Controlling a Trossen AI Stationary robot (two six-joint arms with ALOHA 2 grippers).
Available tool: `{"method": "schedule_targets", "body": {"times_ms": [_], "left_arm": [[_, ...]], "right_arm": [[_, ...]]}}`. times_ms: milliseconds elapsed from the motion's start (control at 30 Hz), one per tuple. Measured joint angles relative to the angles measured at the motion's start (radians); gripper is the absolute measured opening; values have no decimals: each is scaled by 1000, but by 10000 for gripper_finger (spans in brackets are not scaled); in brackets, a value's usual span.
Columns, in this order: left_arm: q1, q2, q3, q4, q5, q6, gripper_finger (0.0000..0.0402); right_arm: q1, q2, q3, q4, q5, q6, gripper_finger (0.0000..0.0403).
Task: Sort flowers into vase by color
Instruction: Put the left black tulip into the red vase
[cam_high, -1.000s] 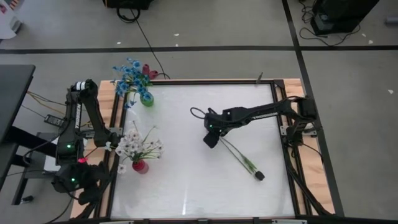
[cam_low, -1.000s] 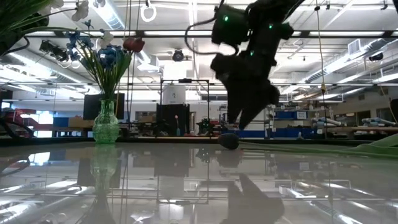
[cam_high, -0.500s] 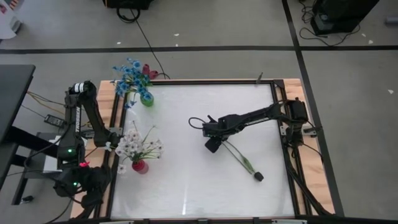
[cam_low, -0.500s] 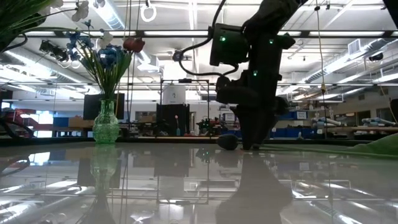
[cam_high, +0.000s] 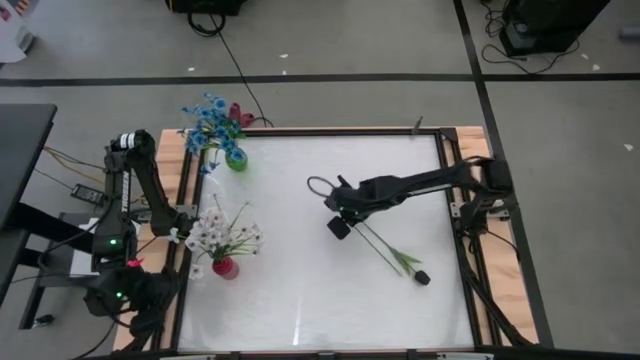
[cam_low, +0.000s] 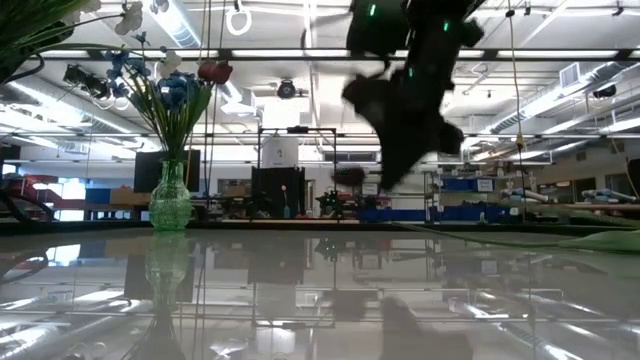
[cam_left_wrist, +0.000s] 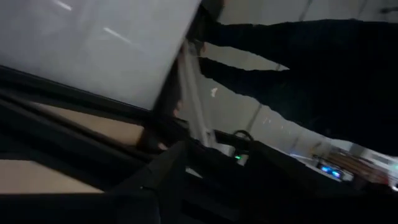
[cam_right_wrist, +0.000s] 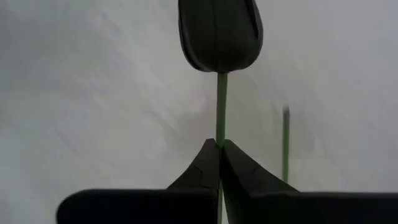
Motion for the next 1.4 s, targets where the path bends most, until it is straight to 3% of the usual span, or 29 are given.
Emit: {"method": "schedule_targets", "body": {"times_ms": [167, 367, 500, 667, 800, 1133, 1400], "left_arm": [[-3, 0, 0, 168, -90, 105, 182], [-8, 0, 41, 324, -268, 319, 182], [24, 0, 131, 397, -407, 556, 182], [105, 7, 225, 592, -480, 955, 182], [204, 38, 292, 695, -483, 1186, 182], [554, 132, 447, 656, -508, 1519, 182], [851, 173, 454, 484, -501, 1461, 183]], "right_arm": [[23, -141, 0, 156, 79, 7, 7], [60, -248, 1, 516, 162, -59, 6], [90, -251, 1, 758, 159, -81, 4], [142, -231, 1, 983, 121, -122, 4], [194, -232, 1, 1082, 99, -176, 6], [257, -231, 1, 1306, 123, -282, 9], [244, -238, 1, 1423, 63, -394, 10]]}}
